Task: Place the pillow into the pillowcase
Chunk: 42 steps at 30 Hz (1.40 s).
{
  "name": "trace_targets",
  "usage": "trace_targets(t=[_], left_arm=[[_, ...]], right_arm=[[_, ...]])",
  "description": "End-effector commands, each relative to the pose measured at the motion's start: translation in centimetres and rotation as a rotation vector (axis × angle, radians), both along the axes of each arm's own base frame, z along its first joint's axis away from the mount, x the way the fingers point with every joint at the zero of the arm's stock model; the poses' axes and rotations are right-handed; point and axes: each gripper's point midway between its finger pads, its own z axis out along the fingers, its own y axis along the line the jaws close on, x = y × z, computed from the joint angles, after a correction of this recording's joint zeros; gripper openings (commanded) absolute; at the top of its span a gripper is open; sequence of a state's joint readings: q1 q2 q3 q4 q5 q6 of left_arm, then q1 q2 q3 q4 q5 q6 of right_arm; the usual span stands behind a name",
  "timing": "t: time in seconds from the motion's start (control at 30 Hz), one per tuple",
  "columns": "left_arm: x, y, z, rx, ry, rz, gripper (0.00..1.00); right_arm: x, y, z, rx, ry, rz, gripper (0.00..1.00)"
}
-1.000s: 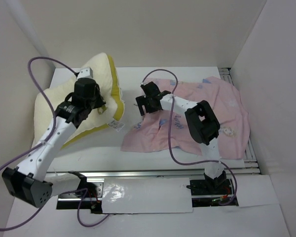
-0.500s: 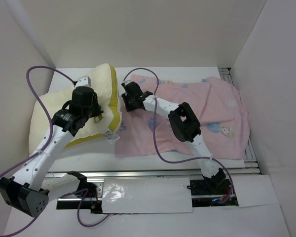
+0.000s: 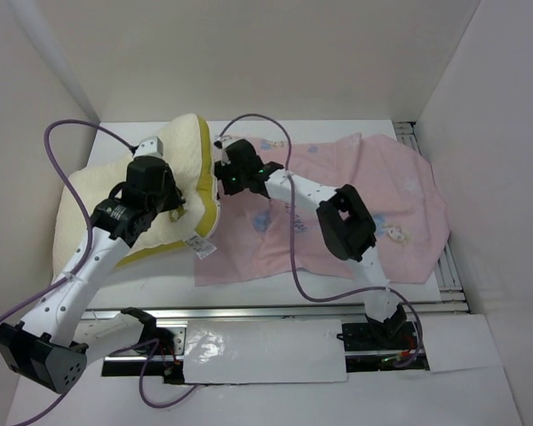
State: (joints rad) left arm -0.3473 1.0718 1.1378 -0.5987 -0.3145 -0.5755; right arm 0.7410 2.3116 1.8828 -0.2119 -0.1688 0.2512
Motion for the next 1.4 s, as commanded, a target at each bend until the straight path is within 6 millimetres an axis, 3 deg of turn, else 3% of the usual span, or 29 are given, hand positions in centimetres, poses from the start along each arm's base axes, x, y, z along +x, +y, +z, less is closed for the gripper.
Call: trace_targets(t=[0.0, 0.03, 0.07, 0.1, 0.13, 0.17, 0.2, 0.27, 0.33, 0.43, 0.67, 0.8, 0.9, 0.97, 1.1, 1.17, 1.27, 1.3, 1.33, 1.37], left_arm=[[1.1, -0.3, 3.3, -0.038, -0.148, -0.015, 0.00], [1.1, -0.3, 3.3, -0.038, -0.148, -0.015, 0.00], [1.2, -0.4, 3.5, -0.041, -0.157, -0.015, 0.00], [1.2, -0.3, 3.0, -0.029, -0.147, -0.020, 0.00], [1.3, -0.4, 3.2, -0.032, -0.155, -0.020, 0.00], [1.3, -0.4, 3.2, -0.032, -0.155, -0.020, 0.00], [1.4, -0.7, 2.7, -0.036, -0.145, -0.032, 0.00], [1.5, -1.0, 2.9, -0.046, -0.151, -0.045, 0.00], [1.4, -1.0, 2.5, -0.043, -0.142, -0.045, 0.00], [1.3, -0.9, 1.6, -0.037, -0.125, -0.045, 0.00], [1.5, -0.8, 1.8, -0.044, -0.132, -0.044, 0.00], [1.8, -0.9, 1.2, -0.038, -0.113, -0.044, 0.00], [1.9, -1.0, 0.9, -0.027, -0.105, -0.049, 0.00], [1.9, -1.0, 0.9, -0.027, -0.105, -0.049, 0.00], [2.2, -1.8, 1.6, -0.038, -0.134, -0.102, 0.00], [2.5, -2.6, 1.5, -0.044, -0.145, -0.145, 0.00], [3.1, -4.3, 1.9, -0.079, -0.167, -0.208, 0.00], [3.2, -4.7, 1.4, -0.078, -0.162, -0.234, 0.00], [3.4, -5.6, 2.3, -0.081, -0.205, -0.267, 0.00], [3.3, -6.4, 2.1, -0.073, -0.214, -0.294, 0.00]], right_arm=[[1.3, -3.9, 11.1, 0.086, -0.184, -0.058, 0.99], [1.3, -6.3, 8.9, 0.025, -0.152, -0.110, 0.99], [1.0, -7.9, 10.1, 0.012, -0.170, -0.137, 0.99], [0.8, -9.5, 9.5, -0.025, -0.156, -0.171, 0.99], [0.6, -12.1, 7.3, -0.082, -0.127, -0.235, 0.99], [0.3, -13.5, 7.0, -0.102, -0.124, -0.261, 0.99], [0.0, -14.7, 7.9, -0.096, -0.131, -0.295, 0.99], [-0.4, -17.6, 6.2, -0.162, -0.111, -0.378, 0.96], [-0.8, -19.6, 5.3, -0.245, -0.101, -0.436, 0.92], [-1.1, -21.1, 4.5, -0.308, -0.095, -0.476, 0.90], [-0.8, -20.5, 0.3, -0.362, -0.032, -0.452, 0.85], [1.1, -18.9, -0.3, -0.348, -0.049, -0.424, 0.82], [1.1, -18.4, -2.2, -0.359, -0.010, -0.397, 0.81], [1.7, -17.9, -2.1, -0.337, -0.022, -0.406, 0.76], [2.2, -18.2, -1.6, -0.338, -0.035, -0.446, 0.17], [1.8, -17.9, 0.2, -0.325, -0.049, -0.440, 0.10], [1.1, -18.4, 2.1, -0.321, -0.052, -0.441, 0.10], [0.9, -18.5, 2.7, -0.317, -0.056, -0.441, 0.05], [0.4, -18.7, 2.5, -0.319, -0.047, -0.433, 0.00], [0.1, -18.6, 3.6, -0.297, -0.056, -0.427, 0.00]])
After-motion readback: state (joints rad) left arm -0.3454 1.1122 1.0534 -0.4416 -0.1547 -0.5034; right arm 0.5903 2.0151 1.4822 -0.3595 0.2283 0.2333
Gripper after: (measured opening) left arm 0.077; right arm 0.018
